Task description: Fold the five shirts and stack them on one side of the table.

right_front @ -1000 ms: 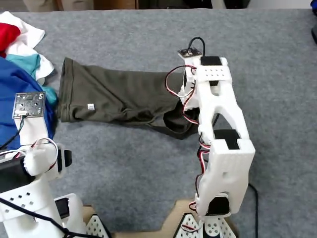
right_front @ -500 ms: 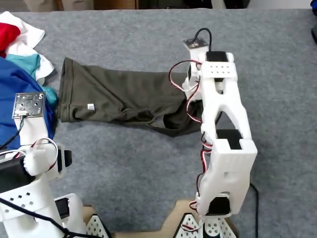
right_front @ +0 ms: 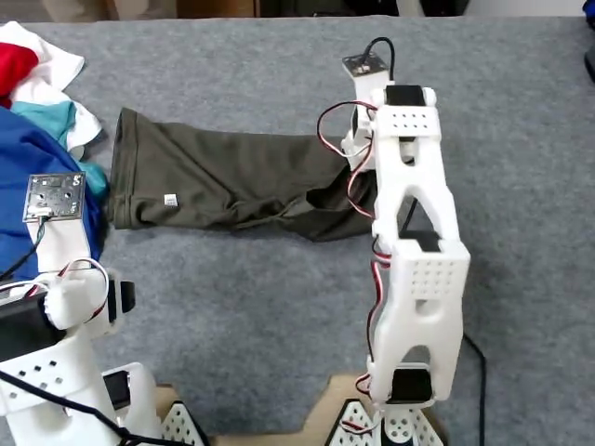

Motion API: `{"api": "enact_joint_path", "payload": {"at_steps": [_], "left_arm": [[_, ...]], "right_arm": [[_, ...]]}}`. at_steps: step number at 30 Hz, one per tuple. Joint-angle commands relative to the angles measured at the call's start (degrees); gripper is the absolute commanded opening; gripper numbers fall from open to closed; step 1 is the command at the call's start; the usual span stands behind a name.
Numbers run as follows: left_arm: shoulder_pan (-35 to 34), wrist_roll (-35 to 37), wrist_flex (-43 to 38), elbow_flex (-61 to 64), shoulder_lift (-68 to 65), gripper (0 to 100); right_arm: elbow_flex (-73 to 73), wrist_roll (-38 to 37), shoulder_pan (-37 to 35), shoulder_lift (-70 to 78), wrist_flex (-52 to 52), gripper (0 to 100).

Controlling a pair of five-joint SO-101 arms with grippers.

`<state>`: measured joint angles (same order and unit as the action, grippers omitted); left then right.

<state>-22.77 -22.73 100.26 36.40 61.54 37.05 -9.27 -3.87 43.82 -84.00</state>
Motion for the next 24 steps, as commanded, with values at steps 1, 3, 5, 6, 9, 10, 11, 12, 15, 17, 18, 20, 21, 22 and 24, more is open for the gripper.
{"api": "enact_joint_path", "payload": {"at_steps": [1, 3, 5, 6, 9, 10, 11, 12, 15, 17, 18, 20, 21, 22, 24], "left_arm": [[0.2, -0.3, 0.4, -0.2, 0.0, 20], [0.2, -0.3, 0.4, -0.2, 0.0, 20], [0.3, -0.3, 0.4, -0.2, 0.0, 20], [0.3, -0.3, 0.4, -0.2, 0.0, 20], [0.3, -0.3, 0.4, -0.2, 0.0, 20], [0.3, -0.3, 0.4, -0.2, 0.0, 20], [0.3, -0.3, 0.4, -0.2, 0.0, 20], [0.3, -0.3, 0.4, -0.2, 0.0, 20], [0.3, -0.3, 0.4, -0.2, 0.0, 20], [0.4, -0.3, 0.4, -0.2, 0.0, 20], [0.3, -0.3, 0.4, -0.2, 0.0, 20], [0.3, -0.3, 0.4, -0.2, 0.0, 20], [0.3, -0.3, 0.4, -0.2, 0.0, 20], [0.3, -0.3, 0.4, -0.2, 0.0, 20], [0.4, -0.4, 0.4, -0.2, 0.0, 20]], "right_arm": [[10.1, -4.0, 1.0, 3.0, -4.0, 3.0], [14.7, -5.7, 1.0, 4.4, -7.1, 7.6], [19.6, -7.8, 0.9, 5.1, -9.8, 12.0], [21.8, -8.8, 0.9, 5.2, -10.9, 13.9], [28.2, -11.3, 0.8, 5.2, -14.0, 17.1], [29.9, -11.9, 0.8, 5.2, -15.2, 17.2], [31.6, -12.7, 0.7, 5.2, -16.6, 17.1], [32.8, -13.6, 0.4, 5.1, -18.0, 17.1], [33.1, -15.5, 0.3, 4.2, -18.4, 17.2], [31.7, -16.4, 0.0, 2.9, -18.4, 17.3], [30.6, -16.7, 0.0, 2.2, -18.4, 17.3], [28.5, -16.7, 0.0, 0.7, -18.4, 17.3], [27.6, -16.8, 0.0, 0.0, -18.3, 17.3], [26.8, -17.3, 0.0, -0.6, -18.2, 17.3], [25.6, -19.1, 0.0, -1.3, -18.2, 17.3]]}}
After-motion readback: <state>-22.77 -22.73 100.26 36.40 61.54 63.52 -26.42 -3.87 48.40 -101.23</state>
